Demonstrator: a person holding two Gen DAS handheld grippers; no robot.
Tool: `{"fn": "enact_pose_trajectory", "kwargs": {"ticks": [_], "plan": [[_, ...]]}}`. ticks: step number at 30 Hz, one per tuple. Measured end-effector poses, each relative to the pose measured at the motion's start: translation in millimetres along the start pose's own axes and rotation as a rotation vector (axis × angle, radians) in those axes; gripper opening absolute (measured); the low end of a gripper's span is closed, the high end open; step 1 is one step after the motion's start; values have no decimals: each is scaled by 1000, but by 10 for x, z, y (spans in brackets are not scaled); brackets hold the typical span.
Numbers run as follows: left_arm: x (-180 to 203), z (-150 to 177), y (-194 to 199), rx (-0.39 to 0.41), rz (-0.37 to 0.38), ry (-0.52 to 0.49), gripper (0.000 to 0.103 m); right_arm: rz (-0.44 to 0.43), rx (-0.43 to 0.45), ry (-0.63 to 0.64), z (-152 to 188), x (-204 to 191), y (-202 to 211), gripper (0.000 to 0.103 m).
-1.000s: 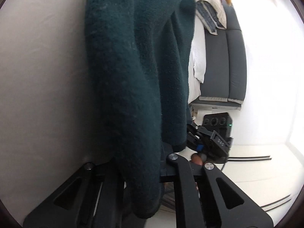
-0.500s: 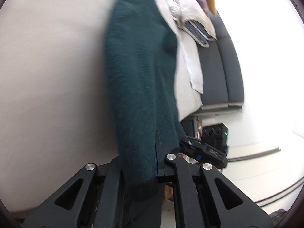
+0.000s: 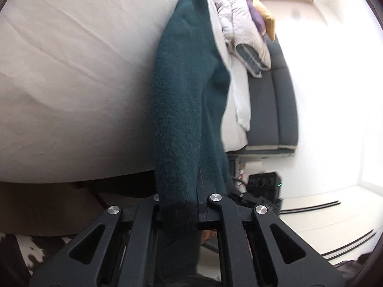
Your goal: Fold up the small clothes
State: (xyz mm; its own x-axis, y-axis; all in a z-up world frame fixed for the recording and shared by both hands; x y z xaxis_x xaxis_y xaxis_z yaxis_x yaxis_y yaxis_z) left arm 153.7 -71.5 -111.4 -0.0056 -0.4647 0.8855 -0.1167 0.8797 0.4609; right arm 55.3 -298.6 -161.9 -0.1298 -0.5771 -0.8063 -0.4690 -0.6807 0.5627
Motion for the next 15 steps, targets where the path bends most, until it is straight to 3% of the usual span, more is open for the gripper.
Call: {"fn": "enact_pose_trajectory", "kwargs": {"ticks": [4,7,13,15], "plan": [[222,-161,102,19,40,-5,6,-52,26,-10,-112,-109,57,28],[515,-460,86,47,65,-30,6,-109,68,-11,-302,-260,139,28],[1008,-1255,-125,82,100,-32,6,-170,201,-36,-977,-365,284,28],[1113,-1510,-292,85,65,-46,6,-176,245,-79,-1253,-296,287,28]]}}
Point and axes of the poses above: each gripper's, at about its wrist camera, not at the fingertips, and y roughly against the way its jaws point, x to its right, z to its underside, the point moved 8 cm from there along -y, roughly the way its jaws point, and after that the axes turned 4 degrees about -z, right-handed, at the moved point
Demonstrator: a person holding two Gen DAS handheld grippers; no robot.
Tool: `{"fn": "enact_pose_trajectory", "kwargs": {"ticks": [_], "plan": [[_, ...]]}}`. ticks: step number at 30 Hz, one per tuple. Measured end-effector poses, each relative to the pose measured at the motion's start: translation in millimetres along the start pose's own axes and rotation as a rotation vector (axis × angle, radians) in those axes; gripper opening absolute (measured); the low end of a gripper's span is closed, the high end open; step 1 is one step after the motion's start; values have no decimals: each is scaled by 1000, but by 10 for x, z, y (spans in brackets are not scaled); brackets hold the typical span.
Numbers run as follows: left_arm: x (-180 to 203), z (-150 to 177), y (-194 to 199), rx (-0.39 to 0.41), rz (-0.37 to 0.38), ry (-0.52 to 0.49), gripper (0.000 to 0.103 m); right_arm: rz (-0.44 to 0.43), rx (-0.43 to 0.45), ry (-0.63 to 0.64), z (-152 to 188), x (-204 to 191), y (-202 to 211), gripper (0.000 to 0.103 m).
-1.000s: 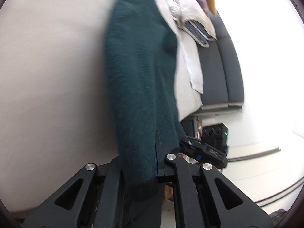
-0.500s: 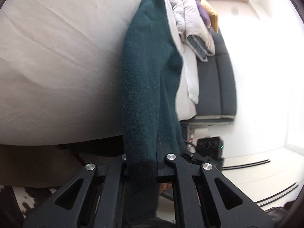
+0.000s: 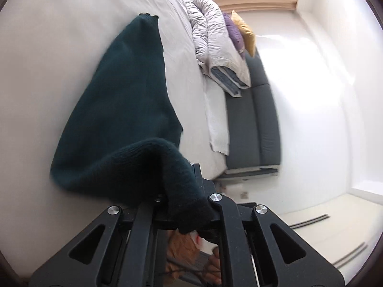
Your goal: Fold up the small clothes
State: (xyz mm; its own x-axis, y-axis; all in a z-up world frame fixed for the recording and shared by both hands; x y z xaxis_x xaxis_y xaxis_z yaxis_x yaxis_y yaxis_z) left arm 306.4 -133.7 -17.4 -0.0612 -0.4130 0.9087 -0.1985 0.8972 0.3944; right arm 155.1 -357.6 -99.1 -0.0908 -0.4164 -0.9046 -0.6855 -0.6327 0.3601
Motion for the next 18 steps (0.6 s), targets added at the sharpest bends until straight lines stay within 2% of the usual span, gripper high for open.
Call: {"fn": "enact_pose_trajectory", "kwargs": {"ticks": [3,7,10,13,16,18], "plan": [[41,-328,-174,3,-30,-14,6,-2,36,-56,-306,85,-136,28],[-140,-744,-407,2,-62,49,6,11,44,-89,-642,177,-297,28],[-328,-919,-724,-2,-87,107,6,14,42,-115,-835,254,-483,29],[-446,-1076,-833,4,-87,146,6,19,40,-126,-992,317,-509,29],[-336,-1180,-909,7,-88,100,6,23,43,-84,-999,223,-497,29],[-312,-1230,-960,4,-86,100,6,18,52,-102,-1014,265,-446,29]]}}
Point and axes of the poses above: each gripper's, at about its wrist camera, not at the fingertips, and y roughly against the way its jaws point, x to its right, z to its underside, the point moved 8 cm from there along -y, roughly the way its jaws point, and after that the axes turned 4 degrees about -z, right-handed, at the moved point
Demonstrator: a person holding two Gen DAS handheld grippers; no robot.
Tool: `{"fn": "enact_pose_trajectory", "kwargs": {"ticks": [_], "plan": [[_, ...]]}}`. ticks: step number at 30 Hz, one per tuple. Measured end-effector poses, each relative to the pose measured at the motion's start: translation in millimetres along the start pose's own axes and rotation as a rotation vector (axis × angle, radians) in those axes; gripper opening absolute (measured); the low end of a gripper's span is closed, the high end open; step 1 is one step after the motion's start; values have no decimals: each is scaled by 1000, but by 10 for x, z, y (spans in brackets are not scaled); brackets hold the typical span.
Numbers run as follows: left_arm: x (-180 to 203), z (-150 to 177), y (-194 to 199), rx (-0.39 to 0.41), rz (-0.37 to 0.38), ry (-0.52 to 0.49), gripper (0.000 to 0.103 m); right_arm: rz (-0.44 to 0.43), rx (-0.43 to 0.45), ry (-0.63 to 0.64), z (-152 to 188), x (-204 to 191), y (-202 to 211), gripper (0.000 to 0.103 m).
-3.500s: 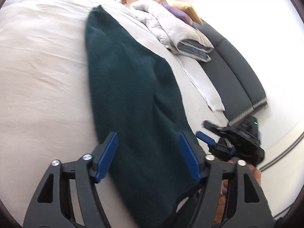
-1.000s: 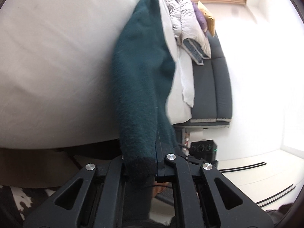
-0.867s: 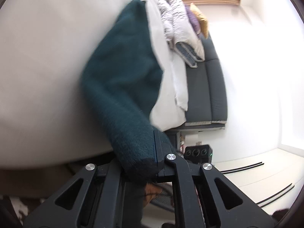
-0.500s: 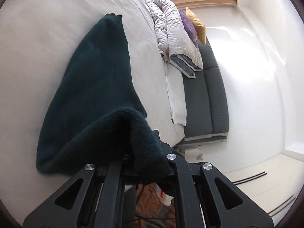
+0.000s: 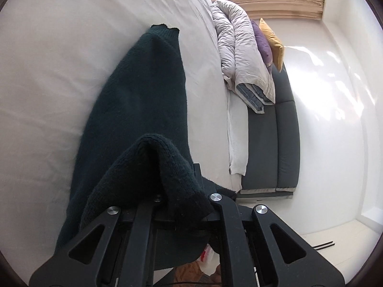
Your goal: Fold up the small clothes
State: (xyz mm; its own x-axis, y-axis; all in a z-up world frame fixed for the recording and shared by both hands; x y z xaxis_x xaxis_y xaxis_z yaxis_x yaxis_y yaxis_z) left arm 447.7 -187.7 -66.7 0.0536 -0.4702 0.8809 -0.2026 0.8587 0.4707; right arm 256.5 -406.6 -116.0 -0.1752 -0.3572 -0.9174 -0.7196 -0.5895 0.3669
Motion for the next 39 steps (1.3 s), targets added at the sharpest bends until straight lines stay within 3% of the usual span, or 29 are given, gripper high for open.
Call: {"fn": "enact_pose_trajectory", "kwargs": {"ticks": [7,13,21,32,35,37,38,39], "plan": [[-63,109,19,24,39,-9,6,6,-10,29,90,-8,55,29],[17,-46,132,26,51,-28,6,-2,-5,45,-47,-130,-40,29],[303,-797,-88,22,42,-16,6,-15,41,54,-635,-322,-338,29],[133,-1837,-733,48,-112,21,7,42,43,24,-1323,-108,-958,29],[-143,-1901,-964,-7,-159,83,12,94,15,43,-1411,20,-1099,32],[-257,-1915,-1001,-21,-129,133,15,87,8,23,-1437,59,-1088,44],[-246,-1923,-978,-18,-104,141,28,72,24,25,-1458,38,-1021,48],[-179,-1946,-918,-6,-67,148,56,79,54,46,-1480,18,-948,64]]}}
Point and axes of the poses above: each gripper's, at about its wrist camera, not at the fingertips, and y roughly against the way its jaws point, x to its right, z to its underside, the point moved 8 cm from there along -y, roughly the way its jaws point, and after that the axes turned 4 degrees about -z, right-handed, at the moved point
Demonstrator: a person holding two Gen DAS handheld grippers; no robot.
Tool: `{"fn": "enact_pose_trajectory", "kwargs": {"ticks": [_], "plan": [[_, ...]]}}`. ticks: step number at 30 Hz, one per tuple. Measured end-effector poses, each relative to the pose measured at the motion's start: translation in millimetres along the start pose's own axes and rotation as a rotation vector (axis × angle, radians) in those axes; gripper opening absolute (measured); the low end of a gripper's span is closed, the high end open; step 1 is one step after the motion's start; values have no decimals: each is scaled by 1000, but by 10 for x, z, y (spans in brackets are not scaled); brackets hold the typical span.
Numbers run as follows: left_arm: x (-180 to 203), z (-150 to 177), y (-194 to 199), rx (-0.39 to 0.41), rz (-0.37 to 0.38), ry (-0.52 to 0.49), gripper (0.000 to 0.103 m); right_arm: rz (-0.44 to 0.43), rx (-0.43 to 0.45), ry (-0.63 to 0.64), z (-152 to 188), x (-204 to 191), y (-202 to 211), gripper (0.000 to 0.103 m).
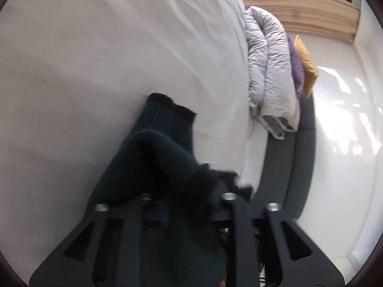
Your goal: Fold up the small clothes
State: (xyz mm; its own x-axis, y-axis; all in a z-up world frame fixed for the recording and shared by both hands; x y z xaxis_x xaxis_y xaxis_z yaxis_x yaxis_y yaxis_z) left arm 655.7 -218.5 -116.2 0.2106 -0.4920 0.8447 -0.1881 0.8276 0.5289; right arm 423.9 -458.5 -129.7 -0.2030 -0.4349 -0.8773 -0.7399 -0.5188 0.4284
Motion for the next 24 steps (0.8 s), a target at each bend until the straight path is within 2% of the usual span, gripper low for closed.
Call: {"fn": "enact_pose_trajectory", "kwargs": {"ticks": [1,2,4,6,8,10,13,15,17,19,20,21,22,23,24], "plan": [[63,-6,40,10,33,5,71,36,48,22,-35,6,105,79],[168,-15,122,27,80,7,90,69,95,29,-69,30,217,82],[474,-25,324,45,184,-35,98,63,97,19,-68,33,324,81],[718,38,536,71,222,-99,98,54,89,82,4,-123,469,78],[854,181,684,95,183,-201,98,69,92,188,137,-387,610,77],[885,414,678,79,133,-272,98,34,58,298,379,-702,680,69],[653,781,557,46,109,-302,98,-41,-40,385,921,-937,646,67],[404,961,410,37,59,-313,98,-37,-83,408,1151,-873,574,67],[78,1111,168,-1,3,-290,98,2,-110,411,1247,-661,508,65],[-125,1188,-6,15,1,-317,98,92,-97,398,1223,-334,479,61],[-159,1201,-37,34,15,-345,97,124,-88,400,1180,-178,480,54],[-148,1224,-29,47,16,-369,95,122,-93,369,1147,-27,492,38],[-140,1270,-16,46,8,-380,95,108,-91,331,1118,52,529,32],[-115,1293,21,48,-1,-386,95,86,-85,304,1099,77,608,32],[-110,1309,55,58,-6,-385,95,78,-73,307,1088,50,704,37]]}}
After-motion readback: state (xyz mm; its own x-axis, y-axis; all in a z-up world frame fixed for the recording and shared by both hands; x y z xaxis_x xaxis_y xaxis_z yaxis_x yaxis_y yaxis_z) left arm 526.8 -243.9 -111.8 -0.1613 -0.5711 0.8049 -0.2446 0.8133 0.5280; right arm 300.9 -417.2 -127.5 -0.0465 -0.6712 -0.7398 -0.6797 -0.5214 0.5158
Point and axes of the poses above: each gripper's, at about its wrist camera, not at the fingertips, and y roughly against the way its jaws point, x to its right, z to its underside, the point moved 8 cm from there along -y, roughly the way its jaws point, and after that the axes turned 4 degrees about -z, right-handed, at the moved point
